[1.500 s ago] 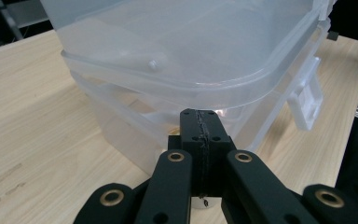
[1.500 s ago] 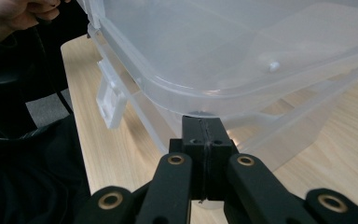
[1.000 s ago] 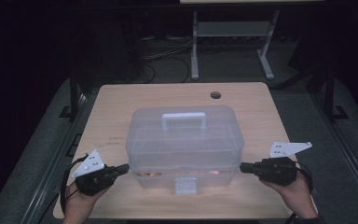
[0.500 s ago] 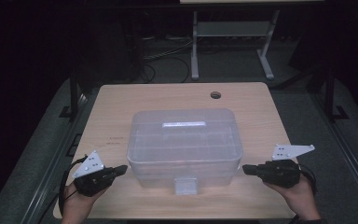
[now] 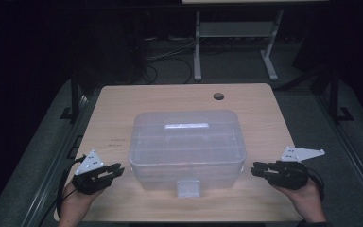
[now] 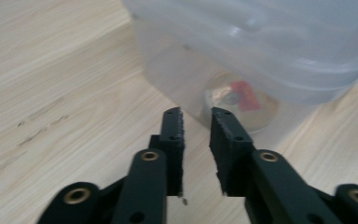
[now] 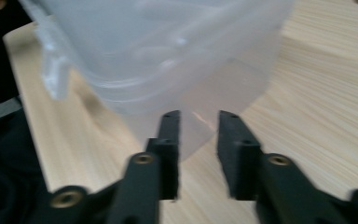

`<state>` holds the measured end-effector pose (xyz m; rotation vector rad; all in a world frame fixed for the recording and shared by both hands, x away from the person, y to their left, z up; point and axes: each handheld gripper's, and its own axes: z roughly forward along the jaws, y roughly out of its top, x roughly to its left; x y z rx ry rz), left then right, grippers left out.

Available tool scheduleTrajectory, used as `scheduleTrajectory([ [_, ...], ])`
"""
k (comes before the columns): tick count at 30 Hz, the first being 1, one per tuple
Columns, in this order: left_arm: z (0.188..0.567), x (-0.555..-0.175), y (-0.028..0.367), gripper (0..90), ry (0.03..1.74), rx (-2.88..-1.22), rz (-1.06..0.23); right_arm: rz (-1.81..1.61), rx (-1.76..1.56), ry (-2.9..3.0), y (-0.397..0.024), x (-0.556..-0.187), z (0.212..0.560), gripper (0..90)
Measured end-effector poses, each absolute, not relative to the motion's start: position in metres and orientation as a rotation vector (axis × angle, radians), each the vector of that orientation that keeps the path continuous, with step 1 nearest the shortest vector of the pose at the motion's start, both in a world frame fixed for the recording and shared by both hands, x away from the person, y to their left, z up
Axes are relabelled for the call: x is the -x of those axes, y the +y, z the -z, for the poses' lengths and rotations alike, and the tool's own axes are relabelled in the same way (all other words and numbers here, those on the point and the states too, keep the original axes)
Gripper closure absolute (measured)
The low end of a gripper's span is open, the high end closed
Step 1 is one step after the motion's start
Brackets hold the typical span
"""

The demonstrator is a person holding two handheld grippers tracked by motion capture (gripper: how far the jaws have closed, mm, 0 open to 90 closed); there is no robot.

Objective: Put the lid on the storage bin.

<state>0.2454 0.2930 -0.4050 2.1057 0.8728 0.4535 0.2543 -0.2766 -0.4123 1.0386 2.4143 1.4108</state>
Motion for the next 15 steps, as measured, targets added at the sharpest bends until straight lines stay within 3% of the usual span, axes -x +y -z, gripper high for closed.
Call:
scheduleTrajectory([
  [6,0.413,-0.248,0.3,53.6,0.923,-2.132,-0.461,-1.363,-1.092,2.37,-0.281,-0.257,0.42,45.8],
  [15,0.427,-0.256,0.306,35.1,0.977,-2.169,-0.47,-1.314,-1.142,2.316,-0.294,-0.256,0.433,30.0],
])
